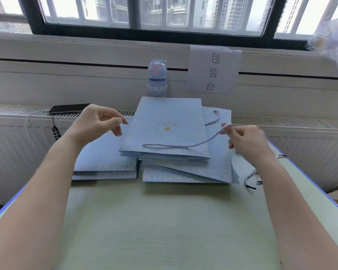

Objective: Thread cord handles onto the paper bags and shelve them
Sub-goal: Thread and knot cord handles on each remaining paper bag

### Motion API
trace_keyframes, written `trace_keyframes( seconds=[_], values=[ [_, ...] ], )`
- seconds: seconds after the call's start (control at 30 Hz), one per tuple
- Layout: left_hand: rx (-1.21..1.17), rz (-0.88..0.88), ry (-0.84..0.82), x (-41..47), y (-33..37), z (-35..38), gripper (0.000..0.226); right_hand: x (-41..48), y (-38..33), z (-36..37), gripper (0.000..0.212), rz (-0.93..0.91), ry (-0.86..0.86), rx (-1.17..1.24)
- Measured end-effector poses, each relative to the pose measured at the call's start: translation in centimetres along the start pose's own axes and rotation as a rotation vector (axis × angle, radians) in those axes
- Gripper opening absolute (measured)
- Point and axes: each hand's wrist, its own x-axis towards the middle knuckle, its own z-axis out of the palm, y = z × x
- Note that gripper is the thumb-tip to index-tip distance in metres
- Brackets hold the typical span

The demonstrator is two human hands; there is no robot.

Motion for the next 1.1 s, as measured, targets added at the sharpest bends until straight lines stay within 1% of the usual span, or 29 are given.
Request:
trace_keyframes(
  seconds=[0.07, 0.1, 0.17, 0.2, 0.27, 0.3, 0.33, 0.37, 0.43, 0.5, 0.57, 0.6, 0.67, 0.7, 0.73, 0.77, 0.8, 0.87, 0.93, 0.97, 1.03, 1.1],
  values=[
    [0.026, 0.073, 0.064, 0.1, 0.4, 1.0, 0.019, -0.2, -0.2, 0.3, 0.049, -0.002, -0.119, -0.100],
    [0.031, 0.116, 0.073, 0.2, 0.8, 1.9, 0.016, -0.2, -0.2, 0.5, 0.050, -0.016, -0.138, -0.130],
    [0.038, 0.230, 0.060, 0.2, 1.9, 4.1, 0.007, -0.3, -0.4, 0.5, 0.050, -0.055, -0.122, -0.139],
    [0.053, 0.288, 0.033, 0.1, 2.5, 5.3, 0.017, -0.4, -0.5, 0.6, 0.049, -0.071, -0.103, -0.131],
    [0.131, 0.382, -0.094, -0.2, 3.2, 7.9, 0.041, -0.6, -0.9, 0.9, 0.048, -0.101, -0.066, -0.109],
    [0.203, 0.415, -0.169, -0.4, 3.2, 9.1, 0.048, -0.6, -1.1, 1.2, 0.048, -0.123, -0.050, -0.097],
    [0.272, 0.431, -0.229, -0.5, 3.1, 10.2, 0.049, -0.8, -1.4, 1.4, 0.047, -0.146, -0.033, -0.087],
    [0.310, 0.441, -0.258, -0.5, 2.8, 11.0, 0.043, -0.9, -1.6, 1.6, 0.046, -0.167, -0.022, -0.074],
    [0.292, 0.456, -0.259, -0.4, 2.4, 11.3, 0.021, -0.9, -1.8, 1.7, 0.044, -0.187, -0.028, -0.057],
    [0.255, 0.437, -0.233, 0.0, 2.0, 10.6, 0.007, -0.8, -1.5, 1.4, 0.042, -0.166, -0.064, -0.054],
    [0.218, 0.382, -0.204, 0.4, 1.9, 9.7, 0.006, -0.5, -0.9, 1.1, 0.039, -0.112, -0.103, -0.044],
    [0.205, 0.354, -0.149, 0.6, 1.7, 9.3, 0.006, -0.4, -0.6, 0.9, 0.038, -0.084, -0.116, -0.035],
    [0.228, 0.316, 0.059, 1.1, 1.3, 8.3, 0.004, -0.2, -0.2, 0.5, 0.036, -0.039, -0.179, -0.001],
    [0.265, 0.307, 0.171, 1.4, 0.8, 7.6, 0.005, -0.2, -0.2, 0.3, 0.033, -0.019, -0.247, 0.023],
    [0.322, 0.302, 0.254, 1.6, 0.4, 7.0, 0.007, -0.3, -0.3, 0.1, 0.028, 0.003, -0.331, 0.046],
    [0.383, 0.299, 0.299, 1.8, -0.1, 6.5, 0.009, -0.4, -0.4, -0.1, 0.023, 0.022, -0.405, 0.069],
    [0.424, 0.299, 0.312, 1.9, -0.6, 6.0, 0.010, -0.5, -0.4, -0.2, 0.021, 0.034, -0.455, 0.093],
    [0.393, 0.297, 0.270, 1.9, -1.0, 5.3, 0.012, -0.5, -0.5, -0.2, 0.024, 0.042, -0.481, 0.154],
    [0.292, 0.271, 0.143, 1.6, -0.6, 5.3, 0.016, -0.5, -0.6, -0.3, 0.029, 0.049, -0.451, 0.226],
    [0.284, 0.260, 0.067, 1.6, -0.5, 5.5, 0.021, -0.5, -0.7, -0.3, 0.030, 0.051, -0.426, 0.255],
    [0.368, 0.256, -0.019, 1.6, -0.7, 6.1, 0.028, -0.4, -0.9, -0.3, 0.030, 0.062, -0.378, 0.296],
    [0.446, 0.222, 0.005, 1.7, -1.2, 6.5, 0.017, -0.3, -1.2, -0.4, 0.033, 0.087, -0.378, 0.348]
  ],
)
